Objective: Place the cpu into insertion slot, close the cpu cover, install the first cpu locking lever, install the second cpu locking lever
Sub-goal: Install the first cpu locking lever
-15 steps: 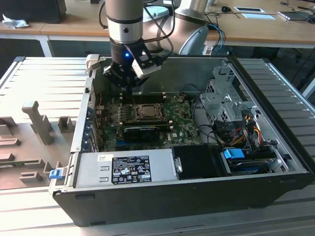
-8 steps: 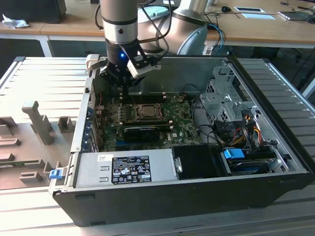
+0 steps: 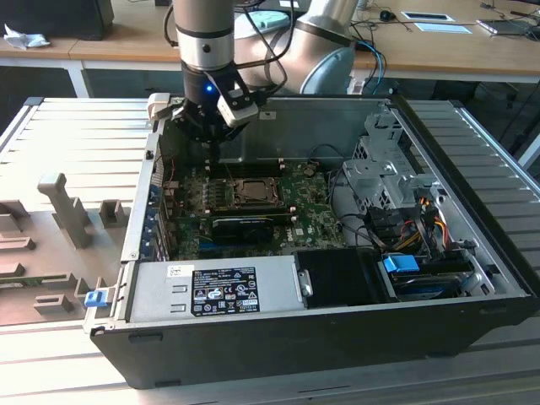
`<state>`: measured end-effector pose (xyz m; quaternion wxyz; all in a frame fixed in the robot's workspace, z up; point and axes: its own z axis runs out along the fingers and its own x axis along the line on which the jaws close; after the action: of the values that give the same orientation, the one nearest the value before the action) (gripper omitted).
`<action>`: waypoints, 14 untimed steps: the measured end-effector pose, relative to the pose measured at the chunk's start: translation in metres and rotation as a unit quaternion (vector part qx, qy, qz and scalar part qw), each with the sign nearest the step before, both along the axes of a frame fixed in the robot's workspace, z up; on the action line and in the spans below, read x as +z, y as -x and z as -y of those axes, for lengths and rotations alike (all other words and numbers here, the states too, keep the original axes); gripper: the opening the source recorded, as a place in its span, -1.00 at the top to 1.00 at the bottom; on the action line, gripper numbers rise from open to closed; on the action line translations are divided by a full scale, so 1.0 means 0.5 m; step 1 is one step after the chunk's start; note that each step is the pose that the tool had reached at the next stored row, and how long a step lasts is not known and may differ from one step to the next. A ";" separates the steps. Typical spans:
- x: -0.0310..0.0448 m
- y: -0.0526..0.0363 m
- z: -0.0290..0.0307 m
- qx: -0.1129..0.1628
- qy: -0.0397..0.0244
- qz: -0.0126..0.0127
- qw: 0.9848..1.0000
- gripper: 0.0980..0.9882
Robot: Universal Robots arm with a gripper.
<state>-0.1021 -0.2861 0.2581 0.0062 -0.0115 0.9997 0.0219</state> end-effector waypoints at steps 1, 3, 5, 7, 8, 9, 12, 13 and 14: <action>0.000 -0.006 0.000 0.000 0.000 0.000 1.000 0.98; -0.001 -0.029 0.000 0.000 0.000 0.000 1.000 0.98; -0.004 -0.053 0.000 0.000 0.000 0.000 1.000 0.98; -0.007 -0.077 0.000 0.000 0.000 0.000 1.000 0.98; -0.011 -0.109 0.000 0.000 -0.001 0.000 1.000 0.98; -0.012 -0.119 0.000 0.000 -0.004 0.000 1.000 0.98; -0.023 -0.124 0.000 0.002 -0.012 0.000 1.000 0.98; -0.026 -0.124 0.000 0.003 -0.012 0.000 1.000 0.98; -0.032 -0.125 0.000 0.005 -0.012 0.000 1.000 0.98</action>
<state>-0.0397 -0.2860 0.2423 0.0063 -0.0163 0.9993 0.0342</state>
